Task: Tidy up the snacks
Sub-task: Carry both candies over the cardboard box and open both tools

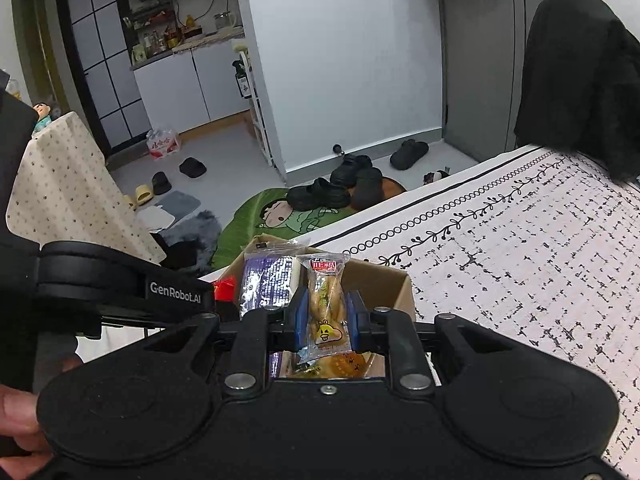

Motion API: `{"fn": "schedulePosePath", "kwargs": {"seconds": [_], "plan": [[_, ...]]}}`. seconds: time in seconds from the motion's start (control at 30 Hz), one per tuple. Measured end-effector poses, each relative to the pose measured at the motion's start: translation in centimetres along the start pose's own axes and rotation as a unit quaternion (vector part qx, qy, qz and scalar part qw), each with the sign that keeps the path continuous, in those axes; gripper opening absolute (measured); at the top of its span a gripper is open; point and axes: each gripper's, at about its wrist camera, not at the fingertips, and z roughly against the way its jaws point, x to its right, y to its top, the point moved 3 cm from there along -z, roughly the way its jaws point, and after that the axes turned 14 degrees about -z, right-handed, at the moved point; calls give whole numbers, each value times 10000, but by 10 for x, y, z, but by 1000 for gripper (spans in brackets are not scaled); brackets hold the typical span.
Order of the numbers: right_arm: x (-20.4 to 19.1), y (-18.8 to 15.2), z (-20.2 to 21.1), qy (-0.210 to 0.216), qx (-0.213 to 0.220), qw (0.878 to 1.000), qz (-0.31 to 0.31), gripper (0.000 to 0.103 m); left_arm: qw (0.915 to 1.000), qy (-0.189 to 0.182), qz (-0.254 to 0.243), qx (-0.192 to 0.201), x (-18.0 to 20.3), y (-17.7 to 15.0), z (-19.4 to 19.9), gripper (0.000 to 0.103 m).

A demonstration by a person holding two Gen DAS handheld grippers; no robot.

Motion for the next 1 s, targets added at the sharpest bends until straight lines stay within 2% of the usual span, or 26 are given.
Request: {"fn": "schedulePosePath", "kwargs": {"seconds": [0.17,0.27,0.43,0.5,0.57,0.87,1.0], "plan": [[-1,-3,-8,110,-5,9999,47,23,9996,222,-150,65,7,6,1,25],[-3,-5,-8,-28,14,9997,251,24,9995,284,-131,31,9,9,4,29],[5,-5,6,-86,-58,9998,148,26,9989,459,-94,-19,8,13,14,34],[10,-5,13,-130,-53,9998,130,27,9987,495,-88,10,9,14,20,39],[16,-6,22,-183,-65,9998,52,27,9986,514,-92,54,9,15,28,49],[29,-2,64,-350,9,9989,-314,27,9992,360,-41,172,9,10,62,70],[27,-3,83,-330,92,9980,-537,32,9992,261,-86,300,12,8,82,77]]}}
